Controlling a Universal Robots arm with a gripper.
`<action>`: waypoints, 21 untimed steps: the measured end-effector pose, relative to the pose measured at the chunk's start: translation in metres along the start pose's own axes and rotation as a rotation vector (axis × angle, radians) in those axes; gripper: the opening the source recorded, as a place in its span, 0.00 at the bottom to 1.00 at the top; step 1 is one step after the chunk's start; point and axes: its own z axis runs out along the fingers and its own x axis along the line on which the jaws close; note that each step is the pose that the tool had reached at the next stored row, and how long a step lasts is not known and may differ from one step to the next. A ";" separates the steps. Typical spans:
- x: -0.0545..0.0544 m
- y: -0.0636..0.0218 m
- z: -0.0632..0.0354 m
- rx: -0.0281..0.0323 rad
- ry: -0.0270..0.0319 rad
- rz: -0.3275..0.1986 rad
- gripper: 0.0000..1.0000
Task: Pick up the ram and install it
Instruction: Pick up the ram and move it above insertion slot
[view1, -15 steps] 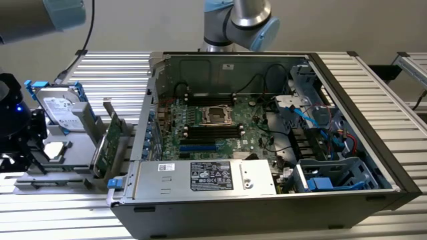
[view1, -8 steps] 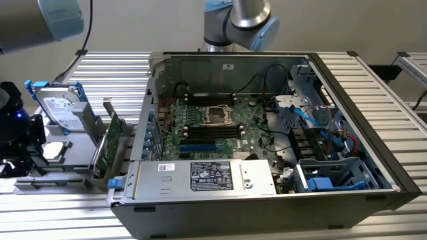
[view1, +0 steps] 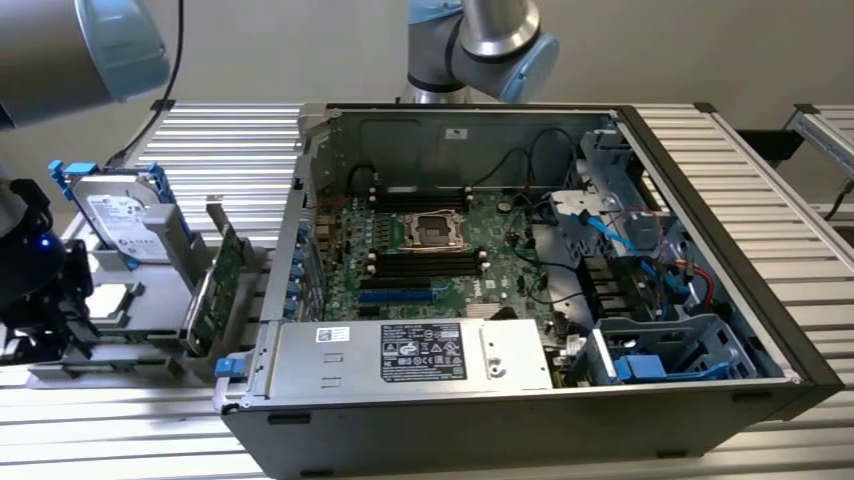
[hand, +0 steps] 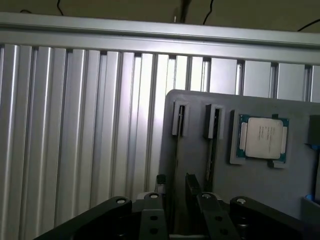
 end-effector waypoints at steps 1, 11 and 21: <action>0.000 -0.0001 0.0018 0.0000 0.0002 -0.002 0.30; 0.000 -0.0015 0.0200 0.0002 0.0016 -0.022 0.30; 0.000 -0.0039 0.0378 0.0002 0.0017 -0.023 0.30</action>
